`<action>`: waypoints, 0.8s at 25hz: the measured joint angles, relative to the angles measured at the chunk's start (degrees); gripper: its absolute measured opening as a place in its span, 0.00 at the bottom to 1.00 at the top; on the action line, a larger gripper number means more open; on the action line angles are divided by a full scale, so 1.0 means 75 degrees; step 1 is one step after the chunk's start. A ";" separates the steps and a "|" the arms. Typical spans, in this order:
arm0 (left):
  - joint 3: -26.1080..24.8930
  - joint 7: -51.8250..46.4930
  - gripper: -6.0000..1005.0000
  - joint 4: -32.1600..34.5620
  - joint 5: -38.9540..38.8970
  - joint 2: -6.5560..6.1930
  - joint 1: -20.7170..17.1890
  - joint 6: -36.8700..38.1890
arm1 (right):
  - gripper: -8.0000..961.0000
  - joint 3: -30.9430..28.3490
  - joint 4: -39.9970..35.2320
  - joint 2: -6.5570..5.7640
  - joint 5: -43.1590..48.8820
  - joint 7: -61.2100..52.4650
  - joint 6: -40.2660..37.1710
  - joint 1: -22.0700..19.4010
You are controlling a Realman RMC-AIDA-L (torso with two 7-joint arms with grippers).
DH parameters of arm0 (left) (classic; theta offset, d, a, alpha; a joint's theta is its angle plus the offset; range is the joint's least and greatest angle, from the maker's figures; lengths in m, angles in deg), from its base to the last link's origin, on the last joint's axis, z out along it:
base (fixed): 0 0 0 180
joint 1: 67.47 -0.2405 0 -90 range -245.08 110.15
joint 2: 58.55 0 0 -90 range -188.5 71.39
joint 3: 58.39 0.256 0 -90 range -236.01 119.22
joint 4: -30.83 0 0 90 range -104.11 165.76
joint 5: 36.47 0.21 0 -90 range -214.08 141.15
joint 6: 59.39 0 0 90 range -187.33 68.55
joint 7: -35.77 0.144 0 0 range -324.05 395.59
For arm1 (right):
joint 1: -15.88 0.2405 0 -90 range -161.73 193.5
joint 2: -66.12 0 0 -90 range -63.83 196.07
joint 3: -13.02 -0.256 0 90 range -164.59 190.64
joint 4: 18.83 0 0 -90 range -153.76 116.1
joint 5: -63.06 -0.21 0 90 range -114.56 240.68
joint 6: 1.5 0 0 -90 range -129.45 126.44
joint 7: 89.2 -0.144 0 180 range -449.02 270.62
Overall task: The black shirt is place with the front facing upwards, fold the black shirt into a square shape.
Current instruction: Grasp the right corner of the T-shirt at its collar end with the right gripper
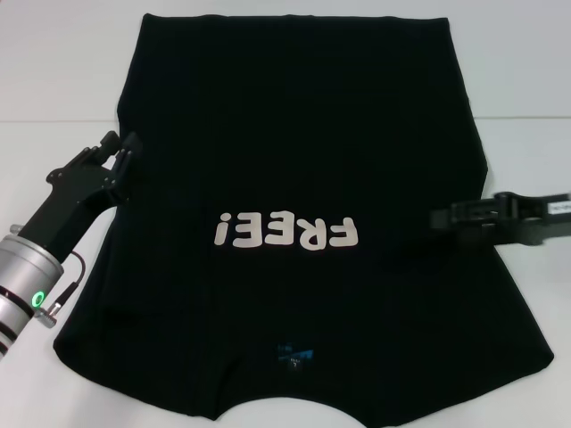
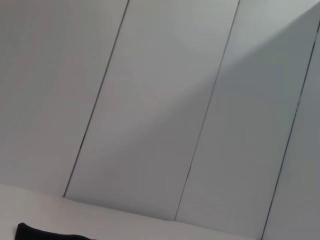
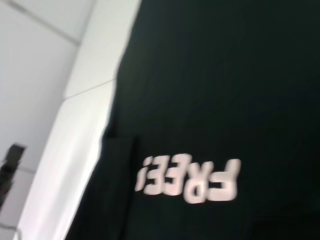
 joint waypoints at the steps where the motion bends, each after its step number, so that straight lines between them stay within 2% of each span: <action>1: 0.0000 0.0000 0.31 0.0000 0.0000 0.0003 -0.0005 0.0002 | 0.67 -0.0013 0.0012 -0.0055 0.0001 -0.0057 0.0055 -0.0096; 9: -0.0078 0.0039 0.31 0.0033 0.0000 0.0003 0.0007 0.0010 | 0.89 -0.0282 0.0048 -0.0726 0.0032 -0.0717 0.0075 -0.0559; 12: -0.0294 0.0196 0.31 0.0045 -0.0003 -0.0011 0.0010 -0.0016 | 0.94 -0.0323 0.0065 -0.0918 0.0038 -0.1187 -0.0026 -0.0590; 16: -0.0881 0.0395 0.31 0.0049 -0.0010 -0.0042 -0.0024 -0.0062 | 0.98 -0.0311 0.0037 -0.0983 0.0334 -0.1917 -0.0154 -0.0509; 20: -0.1163 0.0410 0.31 0.0064 -0.0013 -0.0058 -0.0068 -0.0066 | 0.98 -0.0305 0.0139 -0.0870 0.0589 -0.2213 0.0041 -0.0325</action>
